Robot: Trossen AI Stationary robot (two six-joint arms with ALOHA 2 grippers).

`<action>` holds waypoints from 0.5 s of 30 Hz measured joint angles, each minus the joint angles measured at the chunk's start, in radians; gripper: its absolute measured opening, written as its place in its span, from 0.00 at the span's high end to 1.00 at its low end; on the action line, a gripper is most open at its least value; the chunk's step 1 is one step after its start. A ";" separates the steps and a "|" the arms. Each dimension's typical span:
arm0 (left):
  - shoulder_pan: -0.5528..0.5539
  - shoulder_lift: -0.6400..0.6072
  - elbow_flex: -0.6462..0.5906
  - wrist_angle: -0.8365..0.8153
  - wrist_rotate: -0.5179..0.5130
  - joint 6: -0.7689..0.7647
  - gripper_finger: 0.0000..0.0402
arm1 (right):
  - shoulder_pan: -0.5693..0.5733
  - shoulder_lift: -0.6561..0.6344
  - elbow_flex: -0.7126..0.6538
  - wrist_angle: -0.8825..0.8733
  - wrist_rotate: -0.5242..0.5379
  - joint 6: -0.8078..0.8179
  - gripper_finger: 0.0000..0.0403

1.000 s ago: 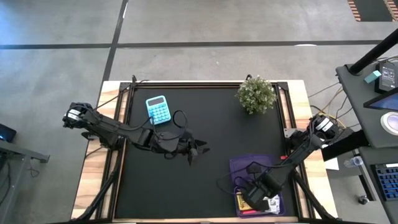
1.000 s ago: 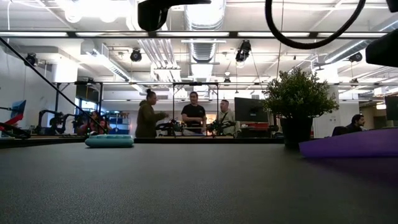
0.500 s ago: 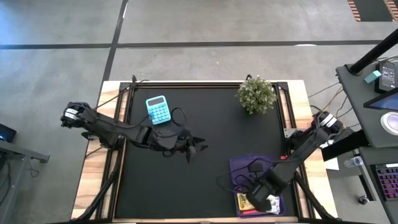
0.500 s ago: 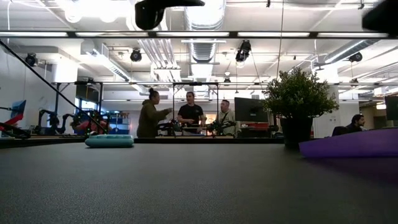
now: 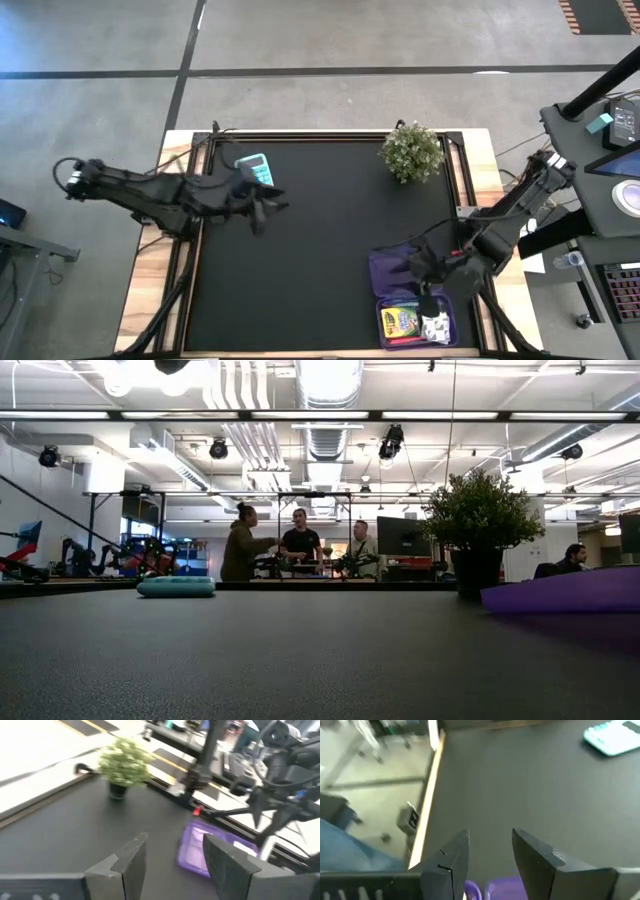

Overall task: Pack school essentials
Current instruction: Return to Home Position

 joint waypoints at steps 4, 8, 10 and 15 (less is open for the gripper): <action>0.002 -0.134 -0.055 -0.046 -0.063 0.001 0.57 | -0.015 -0.103 -0.128 0.193 0.000 -0.038 0.66; 0.002 -0.248 -0.138 -0.045 -0.067 -0.001 0.57 | -0.038 -0.190 -0.238 0.351 0.001 -0.076 0.66; 0.002 -0.296 -0.189 -0.045 -0.067 -0.008 0.57 | -0.055 -0.228 -0.274 0.372 0.015 -0.082 0.67; 0.002 -0.391 -0.315 0.026 -0.086 -0.010 0.57 | -0.073 -0.305 -0.320 0.362 0.215 -0.071 0.67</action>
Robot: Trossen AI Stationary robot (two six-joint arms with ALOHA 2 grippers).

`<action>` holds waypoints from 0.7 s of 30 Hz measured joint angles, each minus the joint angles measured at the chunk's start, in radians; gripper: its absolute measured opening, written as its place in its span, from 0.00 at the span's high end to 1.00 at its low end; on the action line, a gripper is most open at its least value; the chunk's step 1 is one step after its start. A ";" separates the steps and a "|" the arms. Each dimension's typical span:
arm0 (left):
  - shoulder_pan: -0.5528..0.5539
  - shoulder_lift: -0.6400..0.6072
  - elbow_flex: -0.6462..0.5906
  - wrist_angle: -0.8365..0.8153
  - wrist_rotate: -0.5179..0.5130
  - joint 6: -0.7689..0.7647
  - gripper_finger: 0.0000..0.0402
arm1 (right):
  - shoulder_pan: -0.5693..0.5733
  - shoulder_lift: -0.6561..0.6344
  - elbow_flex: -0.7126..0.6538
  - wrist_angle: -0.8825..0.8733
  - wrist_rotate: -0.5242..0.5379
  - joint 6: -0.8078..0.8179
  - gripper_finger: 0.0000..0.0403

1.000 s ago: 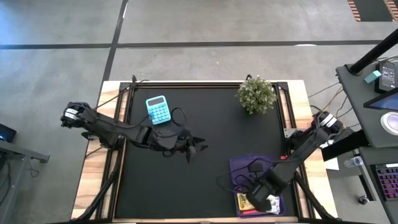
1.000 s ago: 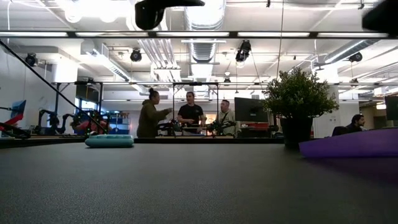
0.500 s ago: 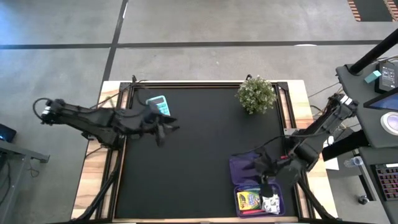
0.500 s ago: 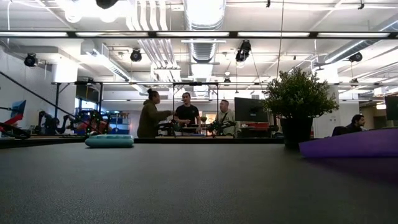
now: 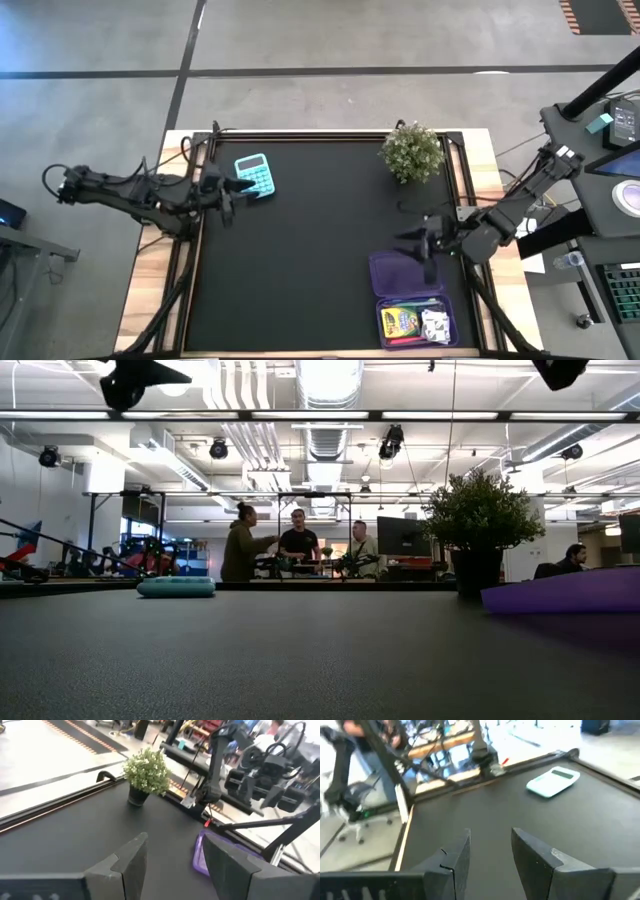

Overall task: Pack school essentials
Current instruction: Return to Home Position

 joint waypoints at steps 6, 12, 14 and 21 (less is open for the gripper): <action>0.001 -0.093 -0.150 0.141 -0.002 0.000 0.57 | -0.001 -0.055 -0.014 -0.005 0.012 -0.021 0.68; 0.000 -0.152 -0.282 0.318 -0.002 -0.001 0.57 | -0.001 -0.070 -0.015 -0.013 0.011 -0.053 0.69; 0.000 -0.171 -0.310 0.343 -0.002 0.000 0.57 | -0.001 -0.069 -0.015 -0.020 0.011 -0.054 0.69; 0.000 -0.216 -0.387 0.359 -0.002 -0.053 0.57 | -0.001 -0.076 -0.085 0.039 0.011 -0.045 0.70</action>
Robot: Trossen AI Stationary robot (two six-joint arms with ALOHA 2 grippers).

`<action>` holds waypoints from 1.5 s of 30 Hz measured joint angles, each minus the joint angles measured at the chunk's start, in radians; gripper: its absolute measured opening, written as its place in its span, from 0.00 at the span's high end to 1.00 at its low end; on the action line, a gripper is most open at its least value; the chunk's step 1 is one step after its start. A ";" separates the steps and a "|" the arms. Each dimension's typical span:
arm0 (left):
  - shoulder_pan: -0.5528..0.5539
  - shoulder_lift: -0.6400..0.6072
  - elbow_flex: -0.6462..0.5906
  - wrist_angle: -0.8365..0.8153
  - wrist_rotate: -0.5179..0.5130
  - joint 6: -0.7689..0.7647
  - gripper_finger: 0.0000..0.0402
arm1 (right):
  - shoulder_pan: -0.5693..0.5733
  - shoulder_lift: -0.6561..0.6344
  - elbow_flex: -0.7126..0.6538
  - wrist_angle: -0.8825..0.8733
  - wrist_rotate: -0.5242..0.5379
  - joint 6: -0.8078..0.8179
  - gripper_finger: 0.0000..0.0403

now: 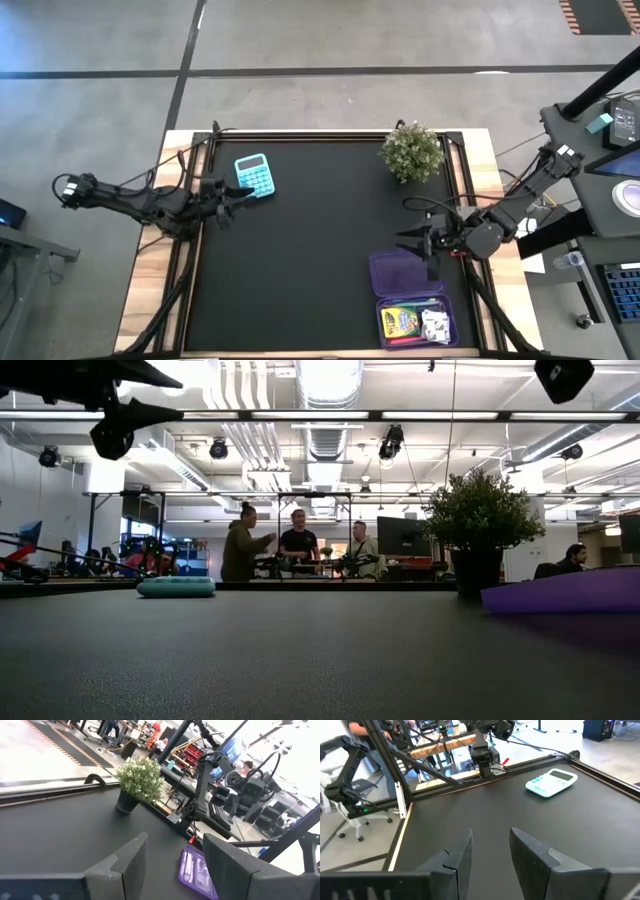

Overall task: Pack school essentials
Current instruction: Return to Home Position

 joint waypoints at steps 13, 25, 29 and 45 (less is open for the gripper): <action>0.000 -0.005 -0.200 0.321 0.000 -0.026 0.57 | 0.000 -0.064 -0.213 0.271 -0.001 0.010 0.71; 0.000 -0.031 -0.268 0.331 -0.023 -0.028 0.57 | 0.000 -0.257 -0.373 0.308 -0.001 0.076 0.71; 0.000 -0.026 -0.268 0.330 -0.023 -0.028 0.57 | 0.000 -0.324 -0.419 0.308 0.000 0.091 0.71; 0.000 0.078 -0.268 0.331 -0.024 -0.129 0.57 | 0.000 -0.502 -0.554 0.310 0.012 0.122 0.71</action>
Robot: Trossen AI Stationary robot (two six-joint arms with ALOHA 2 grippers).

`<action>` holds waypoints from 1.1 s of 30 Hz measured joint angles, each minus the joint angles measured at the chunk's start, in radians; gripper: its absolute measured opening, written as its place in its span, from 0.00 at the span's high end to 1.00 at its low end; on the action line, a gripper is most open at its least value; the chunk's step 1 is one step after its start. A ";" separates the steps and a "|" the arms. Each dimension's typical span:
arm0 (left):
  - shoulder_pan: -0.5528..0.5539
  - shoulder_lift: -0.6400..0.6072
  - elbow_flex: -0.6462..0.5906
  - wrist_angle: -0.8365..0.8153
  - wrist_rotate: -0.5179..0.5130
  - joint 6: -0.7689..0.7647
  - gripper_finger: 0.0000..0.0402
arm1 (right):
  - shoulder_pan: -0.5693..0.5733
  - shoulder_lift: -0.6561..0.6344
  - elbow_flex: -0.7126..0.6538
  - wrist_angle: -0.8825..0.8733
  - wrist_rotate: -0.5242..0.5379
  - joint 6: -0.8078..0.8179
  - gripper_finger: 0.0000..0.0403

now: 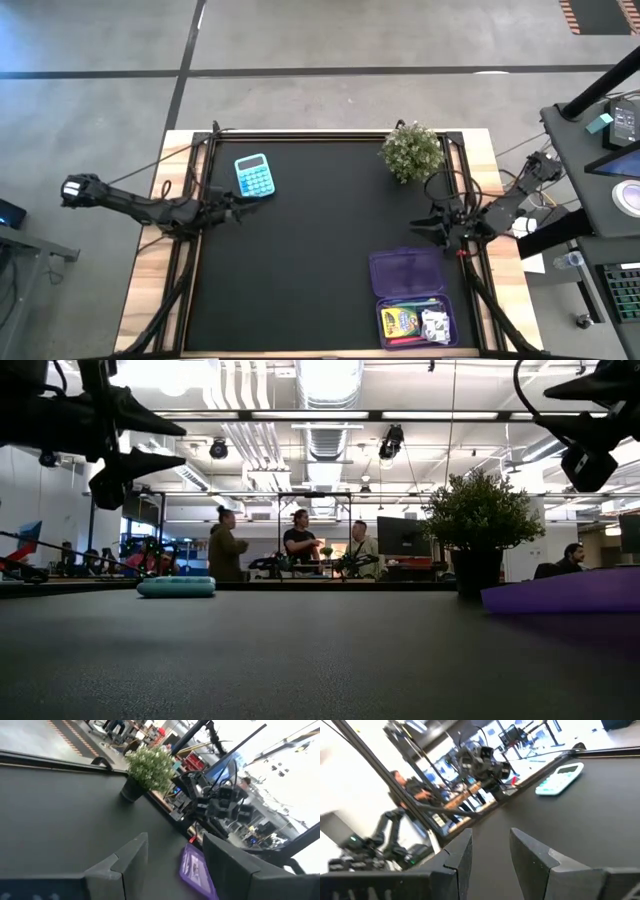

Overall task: Pack school essentials
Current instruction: Return to Home Position

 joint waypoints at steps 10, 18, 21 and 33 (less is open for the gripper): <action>0.000 0.050 -0.001 -0.002 -0.004 -0.028 0.57 | 0.000 -0.047 -0.059 0.067 0.012 -0.005 0.71; 0.000 0.077 0.000 0.020 -0.029 -0.028 0.57 | 0.000 -0.044 -0.060 0.063 0.025 -0.008 0.71; 0.000 0.084 0.000 0.025 -0.024 -0.028 0.57 | 0.000 -0.044 -0.060 0.062 0.051 -0.009 0.71; 0.000 0.120 0.000 0.023 -0.027 -0.005 0.57 | 0.000 -0.044 -0.060 0.056 0.076 -0.008 0.71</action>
